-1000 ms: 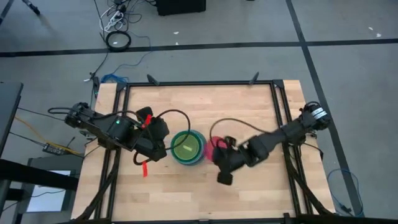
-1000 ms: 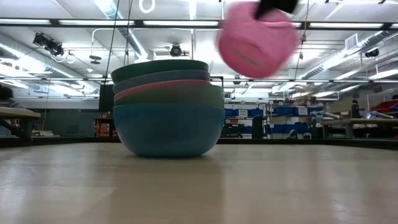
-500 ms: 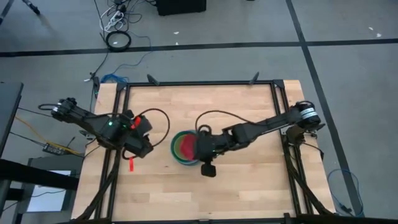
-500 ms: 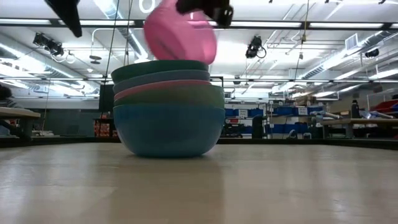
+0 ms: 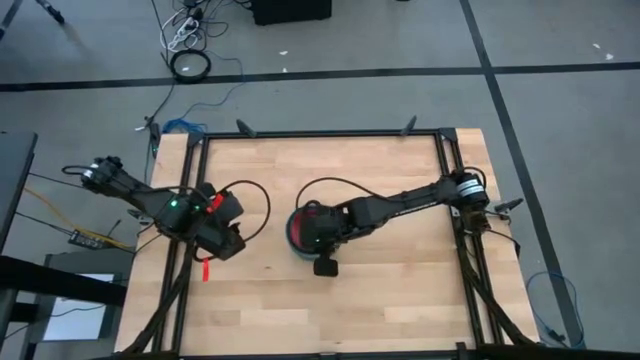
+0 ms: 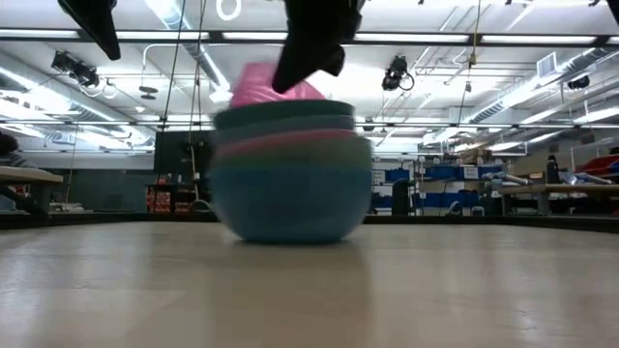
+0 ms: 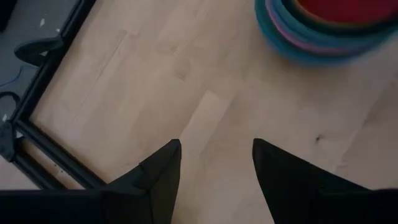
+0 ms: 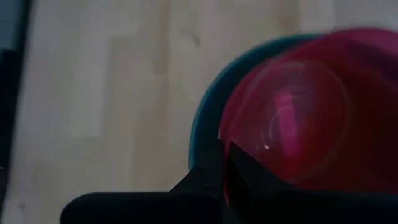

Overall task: Nest bowls inside each other
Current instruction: Stack the red bowl on top of the yellow bowl

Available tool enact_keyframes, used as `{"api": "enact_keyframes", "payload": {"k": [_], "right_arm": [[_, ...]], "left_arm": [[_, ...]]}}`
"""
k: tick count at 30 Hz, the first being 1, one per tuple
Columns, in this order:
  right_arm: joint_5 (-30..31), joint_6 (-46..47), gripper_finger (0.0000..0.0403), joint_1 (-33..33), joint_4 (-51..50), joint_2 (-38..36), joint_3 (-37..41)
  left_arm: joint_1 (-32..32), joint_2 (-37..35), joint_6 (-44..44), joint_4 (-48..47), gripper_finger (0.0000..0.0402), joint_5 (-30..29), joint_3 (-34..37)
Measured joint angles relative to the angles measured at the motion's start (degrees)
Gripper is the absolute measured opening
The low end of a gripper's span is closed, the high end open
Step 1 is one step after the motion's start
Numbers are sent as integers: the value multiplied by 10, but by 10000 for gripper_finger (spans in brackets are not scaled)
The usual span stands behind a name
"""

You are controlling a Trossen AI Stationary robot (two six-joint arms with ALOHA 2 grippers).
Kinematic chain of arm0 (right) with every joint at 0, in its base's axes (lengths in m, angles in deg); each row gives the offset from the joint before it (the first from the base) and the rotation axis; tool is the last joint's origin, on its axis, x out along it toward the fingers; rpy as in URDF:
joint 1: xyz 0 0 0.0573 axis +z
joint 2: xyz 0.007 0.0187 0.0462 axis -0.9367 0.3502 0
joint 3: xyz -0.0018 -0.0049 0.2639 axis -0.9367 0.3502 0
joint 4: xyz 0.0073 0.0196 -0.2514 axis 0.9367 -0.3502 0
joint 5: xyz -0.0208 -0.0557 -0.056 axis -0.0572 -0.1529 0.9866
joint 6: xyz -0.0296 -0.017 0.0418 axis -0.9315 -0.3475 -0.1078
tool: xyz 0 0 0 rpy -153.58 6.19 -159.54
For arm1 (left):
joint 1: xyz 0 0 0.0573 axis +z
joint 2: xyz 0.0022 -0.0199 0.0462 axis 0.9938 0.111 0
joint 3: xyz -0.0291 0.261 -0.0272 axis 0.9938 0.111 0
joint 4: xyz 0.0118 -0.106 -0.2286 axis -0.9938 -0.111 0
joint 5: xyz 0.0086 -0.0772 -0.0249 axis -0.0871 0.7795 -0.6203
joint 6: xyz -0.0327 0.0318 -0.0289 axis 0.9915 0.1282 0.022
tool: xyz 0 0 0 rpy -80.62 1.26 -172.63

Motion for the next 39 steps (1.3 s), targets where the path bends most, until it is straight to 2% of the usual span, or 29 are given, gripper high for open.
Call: {"api": "enact_keyframes", "payload": {"k": [6, 11, 15, 18, 22, 27, 31, 35, 39], "right_arm": [[-2, -8, 15, -12, -92, -1, -29], [-7, -15, 91, -10, -133, 4, -32], [26, -18, 161, -10, -149, 4, -32], [56, -19, 192, -10, -168, 4, -32], [90, -24, 195, -10, -188, 4, -32], [116, -28, 158, -10, -209, 4, -32], [162, -32, 141, -4, -226, 2, -32], [222, -30, 153, 14, -236, -13, -32], [230, -9, 182, 32, -221, -46, -31]], "left_arm": [[-19, 0, 23, 2, 207, 0, 0], [-31, 0, 43, 3, 207, 2, 0], [-38, 0, 53, 8, 207, 8, 0], [-42, 0, 55, 7, 207, 14, 0], [-45, 1, 59, 8, 207, 15, 0], [-45, 1, 59, 16, 207, 15, 0], [-45, 1, 59, 17, 207, 15, 0], [-45, 1, 59, 17, 207, 15, 0], [-45, 1, 59, 18, 207, 15, 0]]}}
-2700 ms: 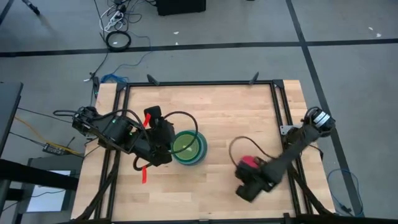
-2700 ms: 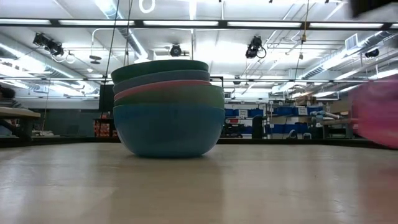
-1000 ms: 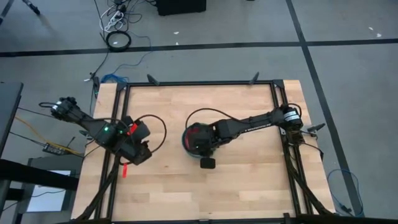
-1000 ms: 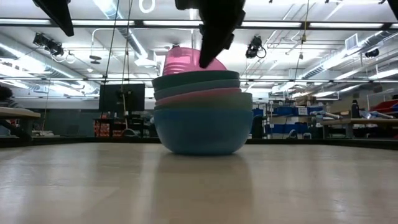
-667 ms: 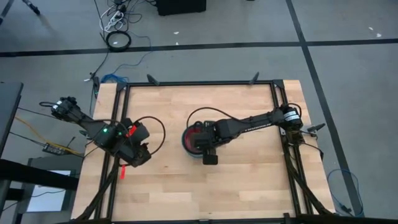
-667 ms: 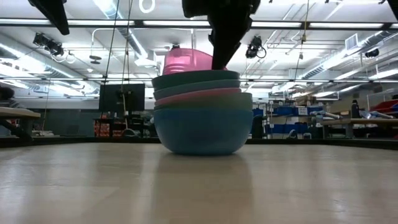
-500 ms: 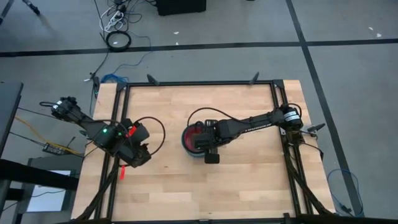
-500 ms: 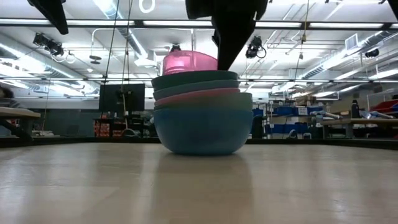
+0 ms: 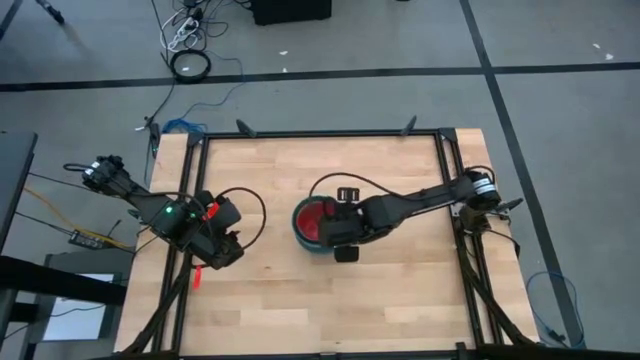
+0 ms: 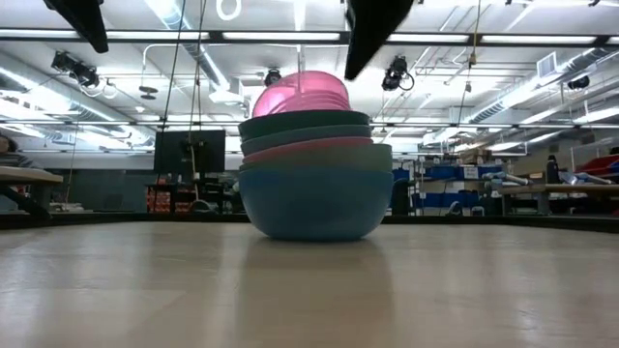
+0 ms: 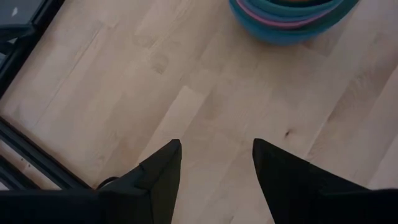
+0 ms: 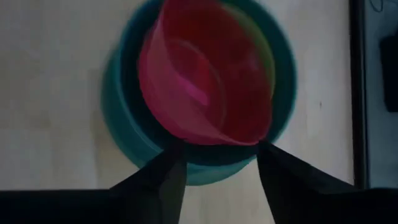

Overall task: Nest bowls inside each other
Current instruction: Stack the red bowl on top of the yellow bowl

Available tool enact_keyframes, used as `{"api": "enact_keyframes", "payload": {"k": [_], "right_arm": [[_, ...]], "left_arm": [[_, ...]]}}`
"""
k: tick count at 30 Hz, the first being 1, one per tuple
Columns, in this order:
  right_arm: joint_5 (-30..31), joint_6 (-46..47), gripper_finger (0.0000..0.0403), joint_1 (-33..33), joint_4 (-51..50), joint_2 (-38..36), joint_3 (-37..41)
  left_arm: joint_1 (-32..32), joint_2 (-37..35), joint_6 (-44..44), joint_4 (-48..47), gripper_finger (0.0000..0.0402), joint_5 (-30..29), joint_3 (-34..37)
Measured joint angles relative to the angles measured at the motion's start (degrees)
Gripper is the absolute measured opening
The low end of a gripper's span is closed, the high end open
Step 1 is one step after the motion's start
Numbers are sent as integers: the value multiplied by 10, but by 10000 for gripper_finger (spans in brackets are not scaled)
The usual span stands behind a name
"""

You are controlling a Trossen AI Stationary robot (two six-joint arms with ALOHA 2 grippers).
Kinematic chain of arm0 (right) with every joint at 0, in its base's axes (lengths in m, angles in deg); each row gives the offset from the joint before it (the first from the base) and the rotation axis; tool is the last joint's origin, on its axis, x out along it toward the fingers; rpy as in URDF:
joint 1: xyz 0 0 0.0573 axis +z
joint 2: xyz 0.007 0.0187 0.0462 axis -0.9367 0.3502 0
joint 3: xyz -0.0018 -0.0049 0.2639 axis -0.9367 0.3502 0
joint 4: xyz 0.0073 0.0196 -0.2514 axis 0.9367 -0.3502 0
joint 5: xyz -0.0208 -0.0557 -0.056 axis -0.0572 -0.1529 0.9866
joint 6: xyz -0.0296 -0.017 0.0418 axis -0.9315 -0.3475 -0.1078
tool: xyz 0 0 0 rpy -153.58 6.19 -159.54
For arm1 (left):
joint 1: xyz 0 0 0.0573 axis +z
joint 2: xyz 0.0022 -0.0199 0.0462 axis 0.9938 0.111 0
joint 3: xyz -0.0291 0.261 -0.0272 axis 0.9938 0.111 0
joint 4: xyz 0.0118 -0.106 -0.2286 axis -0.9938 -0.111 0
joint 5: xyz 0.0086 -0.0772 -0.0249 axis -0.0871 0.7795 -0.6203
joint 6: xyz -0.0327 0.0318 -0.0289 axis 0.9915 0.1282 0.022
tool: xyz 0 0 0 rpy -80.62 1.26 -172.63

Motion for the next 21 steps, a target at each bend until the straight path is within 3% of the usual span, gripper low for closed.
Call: {"api": "enact_keyframes", "payload": {"k": [7, 13, 17, 21], "right_arm": [[11, 62, 220, 26, -15, -47, 0], [95, 182, 226, 60, -100, -83, 18], [126, 216, 219, 77, -44, -114, 68], [137, 218, 195, 79, -8, -122, 91]], "left_arm": [[0, 0, 0, 21, 207, -7, 2], [0, 0, 0, 52, 207, -16, 46], [0, 0, -25, 141, 207, -37, 93], [7, 1, -155, 319, 207, -95, 106]]}}
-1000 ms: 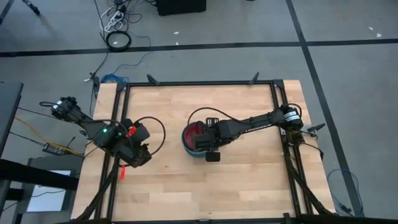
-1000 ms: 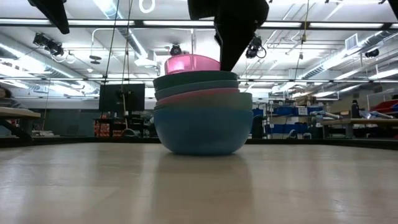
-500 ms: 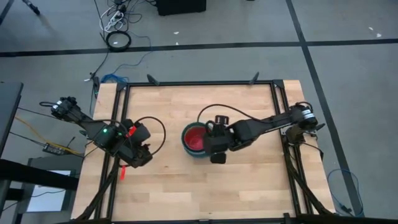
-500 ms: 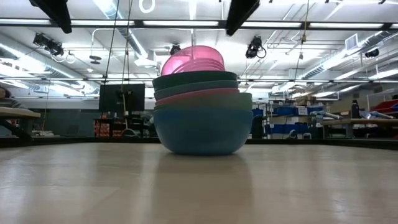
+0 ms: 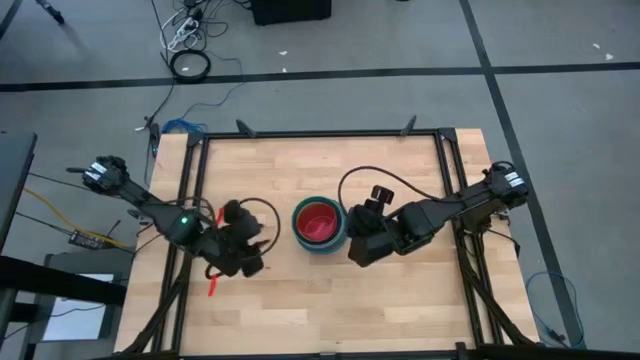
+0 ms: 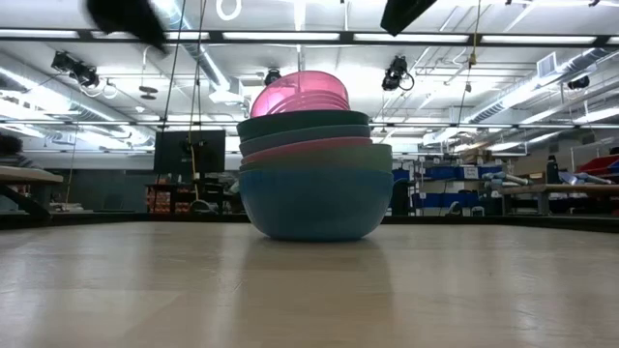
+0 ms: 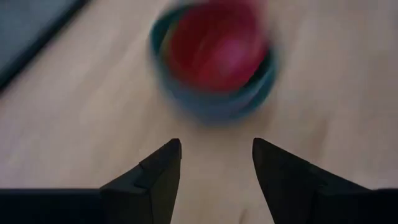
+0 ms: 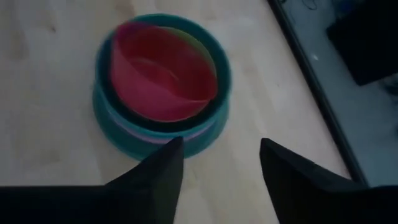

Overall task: Nest bowls inside each other
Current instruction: Stack the red bowl on top of the yellow bowl

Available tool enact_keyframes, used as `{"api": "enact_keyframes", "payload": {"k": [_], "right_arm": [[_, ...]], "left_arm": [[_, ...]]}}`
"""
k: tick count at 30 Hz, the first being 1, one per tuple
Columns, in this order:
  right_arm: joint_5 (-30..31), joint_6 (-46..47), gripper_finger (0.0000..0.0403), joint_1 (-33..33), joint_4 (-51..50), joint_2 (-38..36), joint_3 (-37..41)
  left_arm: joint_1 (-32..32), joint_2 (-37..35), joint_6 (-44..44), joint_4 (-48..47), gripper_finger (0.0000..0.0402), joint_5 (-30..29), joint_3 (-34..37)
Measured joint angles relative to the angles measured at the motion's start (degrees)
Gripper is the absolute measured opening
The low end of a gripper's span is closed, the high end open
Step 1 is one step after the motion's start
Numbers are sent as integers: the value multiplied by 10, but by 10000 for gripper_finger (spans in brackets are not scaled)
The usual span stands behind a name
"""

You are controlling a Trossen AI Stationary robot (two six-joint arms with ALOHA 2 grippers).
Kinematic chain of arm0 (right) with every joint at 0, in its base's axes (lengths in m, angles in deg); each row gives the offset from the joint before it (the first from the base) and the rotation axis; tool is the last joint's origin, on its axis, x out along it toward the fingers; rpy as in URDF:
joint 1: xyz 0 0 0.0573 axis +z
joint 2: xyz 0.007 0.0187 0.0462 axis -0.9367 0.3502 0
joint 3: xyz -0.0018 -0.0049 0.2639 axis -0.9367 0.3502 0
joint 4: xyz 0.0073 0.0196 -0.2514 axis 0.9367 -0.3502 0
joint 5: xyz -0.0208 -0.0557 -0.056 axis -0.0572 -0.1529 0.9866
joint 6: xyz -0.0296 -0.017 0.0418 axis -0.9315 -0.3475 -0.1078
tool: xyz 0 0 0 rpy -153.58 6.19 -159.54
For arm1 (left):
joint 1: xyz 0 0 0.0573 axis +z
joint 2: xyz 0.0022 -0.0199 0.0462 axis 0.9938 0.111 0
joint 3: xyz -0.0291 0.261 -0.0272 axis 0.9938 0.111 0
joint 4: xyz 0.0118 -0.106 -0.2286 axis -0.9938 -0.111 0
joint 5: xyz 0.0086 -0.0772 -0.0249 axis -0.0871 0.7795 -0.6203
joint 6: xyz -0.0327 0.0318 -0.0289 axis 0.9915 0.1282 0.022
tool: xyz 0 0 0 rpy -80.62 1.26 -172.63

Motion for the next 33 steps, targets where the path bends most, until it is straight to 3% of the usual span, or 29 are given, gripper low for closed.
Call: {"api": "enact_keyframes", "payload": {"k": [4, 8, 13, 18, 33], "right_arm": [[48, 11, 119, -1, -28, -3, 0], [82, 13, 17, -4, -44, -27, 0], [111, 6, 12, -9, -44, -67, 0], [116, 2, 2, -6, -44, -98, -1], [131, -2, 0, 4, -53, -106, -1]], "left_arm": [[24, 2, -165, 181, 207, -12, 0], [67, 32, -240, 251, 207, 20, 0], [123, 108, -272, 327, 207, 109, 0], [158, 161, -290, 387, 207, 134, 0], [182, 203, -261, 323, 185, 183, -1]]}}
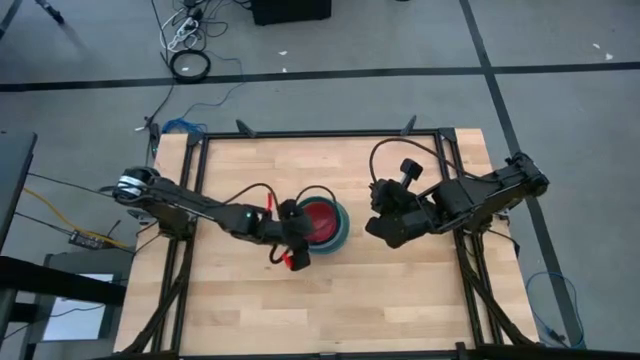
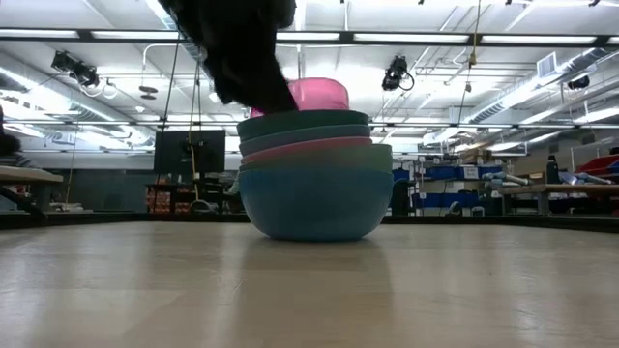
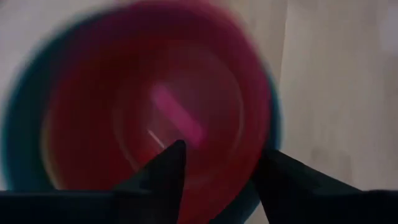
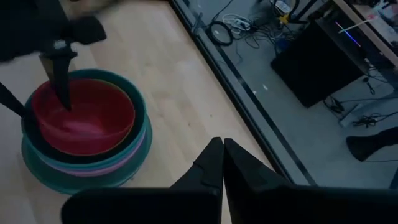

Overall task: Nest bowls inside each other
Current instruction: Stack the red bowl on top of the yellow bowl

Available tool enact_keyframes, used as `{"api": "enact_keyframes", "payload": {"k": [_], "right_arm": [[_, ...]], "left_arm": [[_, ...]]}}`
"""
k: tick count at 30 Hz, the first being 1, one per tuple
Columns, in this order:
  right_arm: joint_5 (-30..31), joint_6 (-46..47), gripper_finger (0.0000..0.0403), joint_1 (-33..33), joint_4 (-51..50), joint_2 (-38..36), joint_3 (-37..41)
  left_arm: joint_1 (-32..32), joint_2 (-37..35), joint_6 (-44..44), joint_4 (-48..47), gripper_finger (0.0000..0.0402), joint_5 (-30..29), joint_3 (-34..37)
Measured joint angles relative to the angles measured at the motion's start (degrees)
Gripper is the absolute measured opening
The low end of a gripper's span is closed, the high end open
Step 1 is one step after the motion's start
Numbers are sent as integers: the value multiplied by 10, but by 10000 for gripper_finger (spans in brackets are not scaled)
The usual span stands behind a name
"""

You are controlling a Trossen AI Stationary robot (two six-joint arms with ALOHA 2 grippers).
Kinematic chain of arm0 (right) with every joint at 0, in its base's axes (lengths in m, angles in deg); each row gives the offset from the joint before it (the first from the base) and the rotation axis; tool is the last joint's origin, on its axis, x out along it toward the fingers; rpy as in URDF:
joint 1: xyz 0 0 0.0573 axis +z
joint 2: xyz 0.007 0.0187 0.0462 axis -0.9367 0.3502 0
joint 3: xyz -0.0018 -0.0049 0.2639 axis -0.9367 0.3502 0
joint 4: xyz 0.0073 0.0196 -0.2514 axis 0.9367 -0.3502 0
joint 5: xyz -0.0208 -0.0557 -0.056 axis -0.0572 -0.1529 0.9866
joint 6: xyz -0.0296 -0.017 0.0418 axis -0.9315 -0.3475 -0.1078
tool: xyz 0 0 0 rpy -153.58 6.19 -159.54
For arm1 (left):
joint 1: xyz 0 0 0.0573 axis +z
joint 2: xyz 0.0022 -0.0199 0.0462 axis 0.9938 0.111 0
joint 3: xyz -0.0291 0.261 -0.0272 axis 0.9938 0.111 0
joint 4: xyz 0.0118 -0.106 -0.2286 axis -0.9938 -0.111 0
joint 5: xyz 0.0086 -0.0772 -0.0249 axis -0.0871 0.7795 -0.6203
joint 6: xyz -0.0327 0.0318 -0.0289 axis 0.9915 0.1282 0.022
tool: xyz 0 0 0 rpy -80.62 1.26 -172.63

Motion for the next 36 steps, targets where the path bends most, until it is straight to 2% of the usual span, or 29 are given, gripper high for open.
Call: {"api": "enact_keyframes", "payload": {"k": [11, 19, 24, 36], "right_arm": [[0, 0, 0, 0, 3, 0, 0], [0, 0, 0, 0, 3, 0, 0], [0, 0, 0, 0, 2, 0, 0], [5, 0, 0, 0, 3, 1, 0]], "left_arm": [[0, 20, -8, -20, 82, 10, -10], [-1, 20, -23, -135, 78, 5, -78], [-1, 20, -24, -177, 78, 6, -86], [-1, 20, -35, -210, 78, 49, -100]]}}
